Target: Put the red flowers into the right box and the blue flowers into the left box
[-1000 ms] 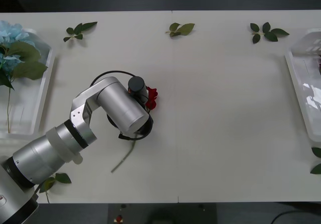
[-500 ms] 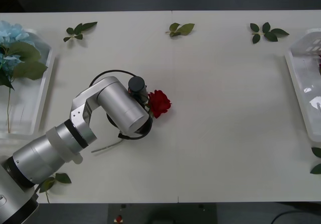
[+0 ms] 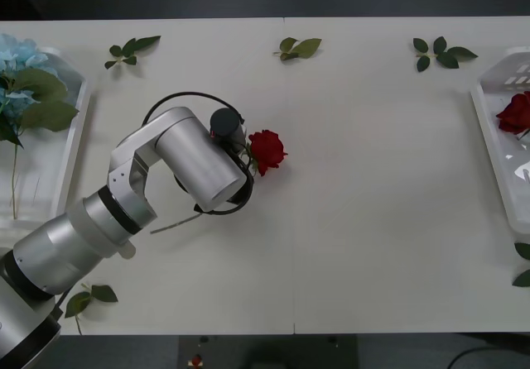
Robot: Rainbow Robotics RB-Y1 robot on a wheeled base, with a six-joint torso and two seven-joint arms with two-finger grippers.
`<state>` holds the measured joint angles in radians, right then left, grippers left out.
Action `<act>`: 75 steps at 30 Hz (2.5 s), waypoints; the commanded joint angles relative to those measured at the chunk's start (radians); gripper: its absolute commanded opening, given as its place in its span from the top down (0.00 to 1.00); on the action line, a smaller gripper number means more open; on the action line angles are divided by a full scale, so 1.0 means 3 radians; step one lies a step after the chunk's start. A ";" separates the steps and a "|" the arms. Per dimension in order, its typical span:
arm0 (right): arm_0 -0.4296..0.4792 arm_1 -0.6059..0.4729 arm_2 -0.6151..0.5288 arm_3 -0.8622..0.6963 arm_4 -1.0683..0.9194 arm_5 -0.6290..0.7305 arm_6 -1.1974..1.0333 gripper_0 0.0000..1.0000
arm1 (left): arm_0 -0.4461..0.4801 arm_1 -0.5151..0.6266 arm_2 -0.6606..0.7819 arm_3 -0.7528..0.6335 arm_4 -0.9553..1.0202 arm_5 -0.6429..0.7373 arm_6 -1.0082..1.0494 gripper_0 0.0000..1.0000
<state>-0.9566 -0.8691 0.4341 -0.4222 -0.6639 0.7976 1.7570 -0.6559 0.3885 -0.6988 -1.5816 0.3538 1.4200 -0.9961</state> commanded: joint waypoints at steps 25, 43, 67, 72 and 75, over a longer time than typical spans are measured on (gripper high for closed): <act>0.0969 -0.0723 -0.0015 -0.2090 -0.4818 0.1248 0.1910 0.00 | 0.0555 0.0183 0.2125 -0.0787 0.2548 -0.0106 -0.1890 1.00; 0.2069 -0.0427 -0.0164 -0.4003 -0.6454 0.0726 0.2115 0.00 | 0.0658 -0.0012 0.2416 -0.0782 0.4210 -0.0786 -0.2499 1.00; 0.2498 0.1424 -0.0706 -0.4238 -0.5273 0.0691 0.2396 0.00 | 0.0688 -0.0093 0.2391 -0.0772 0.4266 -0.0970 -0.1747 1.00; 0.2488 0.1619 -0.0690 -0.4314 -0.5048 0.0609 0.2422 0.00 | 0.0693 -0.0093 0.2360 -0.0777 0.4261 -0.0975 -0.1716 1.00; 0.2478 0.1726 -0.0654 -0.4360 -0.4889 0.0496 0.2427 0.00 | 0.0693 -0.0093 0.2360 -0.0777 0.4261 -0.0975 -0.1716 1.00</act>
<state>-0.1957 -0.3765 0.2280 -1.6755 -2.1562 0.9606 2.4548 -0.4573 0.3547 0.0189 -1.7836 1.6345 1.1344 -1.5526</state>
